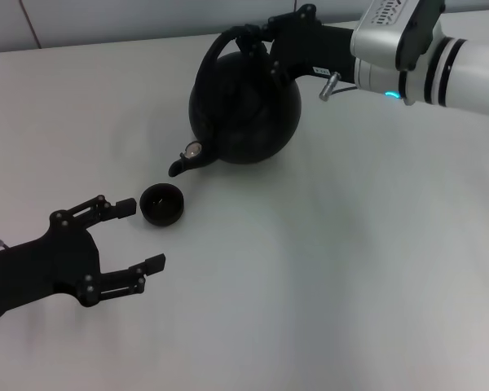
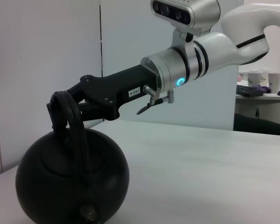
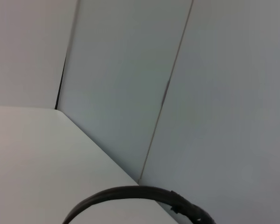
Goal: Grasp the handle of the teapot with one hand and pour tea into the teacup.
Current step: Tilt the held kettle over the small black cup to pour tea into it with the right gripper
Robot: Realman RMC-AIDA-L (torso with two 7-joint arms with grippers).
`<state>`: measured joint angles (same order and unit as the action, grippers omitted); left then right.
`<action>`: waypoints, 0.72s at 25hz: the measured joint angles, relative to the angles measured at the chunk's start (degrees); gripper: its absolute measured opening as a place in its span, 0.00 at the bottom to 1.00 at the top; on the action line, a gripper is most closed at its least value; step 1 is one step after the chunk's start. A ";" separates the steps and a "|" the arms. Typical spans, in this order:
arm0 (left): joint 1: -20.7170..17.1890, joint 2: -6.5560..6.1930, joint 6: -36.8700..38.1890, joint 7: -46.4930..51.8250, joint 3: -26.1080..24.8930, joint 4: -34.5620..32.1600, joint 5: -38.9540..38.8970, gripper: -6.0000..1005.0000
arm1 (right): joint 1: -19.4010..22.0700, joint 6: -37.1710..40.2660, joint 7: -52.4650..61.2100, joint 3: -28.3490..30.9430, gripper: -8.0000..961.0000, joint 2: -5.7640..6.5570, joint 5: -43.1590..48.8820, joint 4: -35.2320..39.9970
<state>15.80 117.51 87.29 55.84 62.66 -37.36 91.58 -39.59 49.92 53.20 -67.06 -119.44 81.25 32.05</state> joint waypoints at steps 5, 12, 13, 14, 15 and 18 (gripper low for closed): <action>0.12 0.09 -0.08 -0.03 0.00 0.00 0.00 0.86 | -0.47 -0.01 -1.70 -0.80 0.13 0.00 0.08 0.59; 0.11 0.09 -0.19 -0.03 0.00 -0.14 0.00 0.86 | -0.56 -3.45 -2.91 -5.15 0.13 -0.06 0.13 2.95; 0.11 0.09 -0.19 -0.03 0.00 -0.14 0.00 0.86 | -0.56 -3.45 -2.91 -5.15 0.13 -0.06 0.13 2.95; 0.11 0.10 -0.23 -0.03 0.00 -0.14 0.00 0.86 | -0.56 -5.20 -2.96 -7.14 0.13 -0.07 0.13 3.57; 0.11 0.12 -0.27 -0.03 0.00 -0.15 0.00 0.86 | -0.56 -5.20 -2.96 -7.14 0.13 -0.07 0.13 3.57; 0.11 0.21 -0.51 -0.03 0.00 -0.17 0.00 0.86 | -0.57 -6.52 -3.11 -9.33 0.13 -0.12 0.14 4.55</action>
<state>15.91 117.72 86.78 55.81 62.66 -37.53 91.58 -40.16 43.40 50.09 -76.40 -119.57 81.39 36.59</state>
